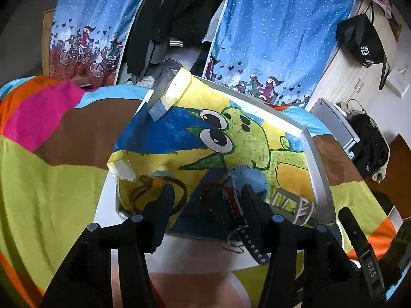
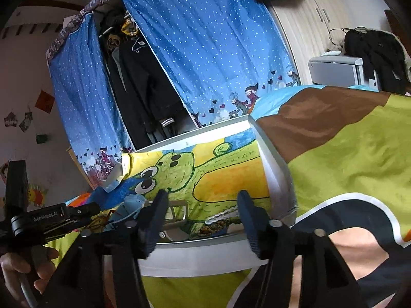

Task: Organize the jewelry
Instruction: 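Drop the white clip in the tray while the left gripper drops the red bracelet, then withdraw both grippers from the tray back over the bed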

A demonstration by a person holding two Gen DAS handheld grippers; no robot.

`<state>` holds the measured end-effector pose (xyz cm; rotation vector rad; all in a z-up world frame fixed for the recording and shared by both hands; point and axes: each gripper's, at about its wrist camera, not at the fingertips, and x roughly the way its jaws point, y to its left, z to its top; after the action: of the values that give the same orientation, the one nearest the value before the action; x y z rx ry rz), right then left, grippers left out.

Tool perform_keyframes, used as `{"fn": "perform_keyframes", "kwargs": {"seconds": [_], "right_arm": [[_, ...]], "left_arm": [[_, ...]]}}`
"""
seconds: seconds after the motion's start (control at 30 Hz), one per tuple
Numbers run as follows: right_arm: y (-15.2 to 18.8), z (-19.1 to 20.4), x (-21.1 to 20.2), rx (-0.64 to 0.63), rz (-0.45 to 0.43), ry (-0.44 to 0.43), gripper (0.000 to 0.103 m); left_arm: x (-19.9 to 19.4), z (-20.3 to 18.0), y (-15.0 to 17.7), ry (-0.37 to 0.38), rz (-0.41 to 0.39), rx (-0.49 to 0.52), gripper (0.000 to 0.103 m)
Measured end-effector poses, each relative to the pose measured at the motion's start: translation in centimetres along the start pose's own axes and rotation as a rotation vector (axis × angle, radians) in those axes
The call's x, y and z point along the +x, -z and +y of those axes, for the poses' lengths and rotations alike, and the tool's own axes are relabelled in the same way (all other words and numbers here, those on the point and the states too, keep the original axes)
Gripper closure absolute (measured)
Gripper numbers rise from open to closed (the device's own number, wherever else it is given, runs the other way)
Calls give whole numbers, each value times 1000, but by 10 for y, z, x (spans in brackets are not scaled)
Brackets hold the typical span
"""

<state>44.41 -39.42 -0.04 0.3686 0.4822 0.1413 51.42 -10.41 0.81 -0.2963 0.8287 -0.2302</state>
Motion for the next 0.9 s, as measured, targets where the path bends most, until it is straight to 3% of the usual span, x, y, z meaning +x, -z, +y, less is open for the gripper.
{"fn": "perform_keyframes", "kwargs": {"seconds": [0.13,0.37,0.6,0.9], "right_arm": [[-5,1,-13,-17,-14,0,29],[-10,9,-43,-72,-32,-8,11],[-4,18,-70,-111,-18,-18,9],[31,26,-120,-94,8,-34,8]], "left_arm": [[-17,-5,4,-4,-34,5,36],[-51,-10,15,3,-53,6,34],[-84,-13,41,-4,-51,24,34],[-131,-2,105,-27,-37,46,34]]}}
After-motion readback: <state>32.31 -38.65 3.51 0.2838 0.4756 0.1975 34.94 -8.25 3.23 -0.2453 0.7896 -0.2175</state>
